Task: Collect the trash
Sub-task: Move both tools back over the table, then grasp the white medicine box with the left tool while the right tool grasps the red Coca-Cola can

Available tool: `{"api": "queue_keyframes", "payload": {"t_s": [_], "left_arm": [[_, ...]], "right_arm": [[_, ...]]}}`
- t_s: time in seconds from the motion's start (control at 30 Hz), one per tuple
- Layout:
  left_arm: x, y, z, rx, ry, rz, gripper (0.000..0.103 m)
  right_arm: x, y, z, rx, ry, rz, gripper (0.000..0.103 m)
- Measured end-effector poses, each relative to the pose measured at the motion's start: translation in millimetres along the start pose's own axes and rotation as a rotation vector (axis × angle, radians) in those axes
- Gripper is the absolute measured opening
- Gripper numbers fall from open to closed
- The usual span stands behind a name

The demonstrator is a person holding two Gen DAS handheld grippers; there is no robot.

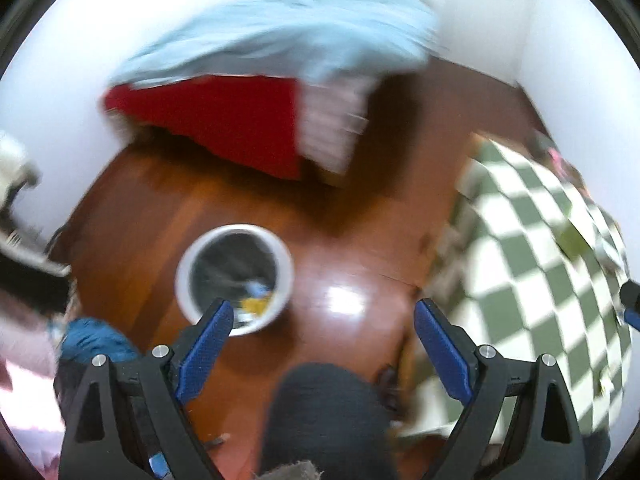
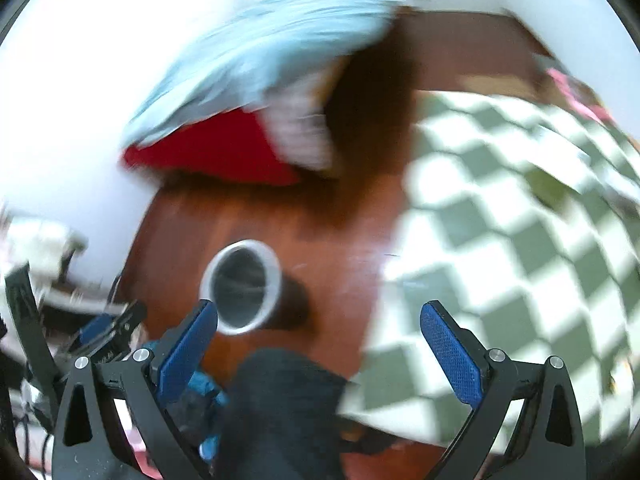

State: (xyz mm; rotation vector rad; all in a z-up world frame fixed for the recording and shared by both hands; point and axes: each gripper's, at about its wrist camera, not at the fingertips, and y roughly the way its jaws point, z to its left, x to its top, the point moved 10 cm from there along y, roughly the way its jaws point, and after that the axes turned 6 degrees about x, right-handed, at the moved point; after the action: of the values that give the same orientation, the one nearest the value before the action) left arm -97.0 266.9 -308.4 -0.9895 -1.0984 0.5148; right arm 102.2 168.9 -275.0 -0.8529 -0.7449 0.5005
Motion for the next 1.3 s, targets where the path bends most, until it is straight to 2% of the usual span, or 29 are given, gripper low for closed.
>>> {"api": "queue_keyframes", "payload": {"t_s": [0.03, 0.07, 0.23, 0.3, 0.43, 0.63, 0.83, 1.03, 1.23, 1.3], "left_arm": [[4, 3, -30, -0.034, 0.043, 0.007, 0.100], [8, 5, -57, -0.059, 0.080, 0.006, 0.101], [38, 5, -179, -0.139, 0.255, 0.003, 0.101], [48, 5, -231, -0.159, 0.340, -0.001, 0.101], [64, 6, -314, -0.208, 0.460, 0.027, 0.101], [78, 41, -410, -0.225, 0.615, 0.114, 0.101], [66, 77, -454, -0.205, 0.712, 0.205, 0.101], [51, 100, -471, -0.187, 0.772, 0.261, 0.100], [45, 108, -477, -0.190, 0.791, 0.255, 0.099], [45, 108, -476, -0.187, 0.794, 0.241, 0.090]], "right_arm": [[2, -15, -43, -0.048, 0.067, -0.016, 0.102], [5, -24, -71, -0.076, 0.112, -0.027, 0.102], [22, -77, -230, -0.226, 0.353, -0.090, 0.102], [30, -91, -278, -0.278, 0.420, -0.105, 0.102], [43, -107, -354, -0.328, 0.524, -0.116, 0.102], [55, -94, -411, -0.327, 0.635, -0.102, 0.102], [53, -64, -450, -0.310, 0.728, -0.066, 0.095], [43, -44, -468, -0.264, 0.803, -0.053, 0.087], [43, -36, -477, -0.262, 0.817, -0.056, 0.077], [44, -34, -479, -0.261, 0.819, -0.057, 0.074]]}}
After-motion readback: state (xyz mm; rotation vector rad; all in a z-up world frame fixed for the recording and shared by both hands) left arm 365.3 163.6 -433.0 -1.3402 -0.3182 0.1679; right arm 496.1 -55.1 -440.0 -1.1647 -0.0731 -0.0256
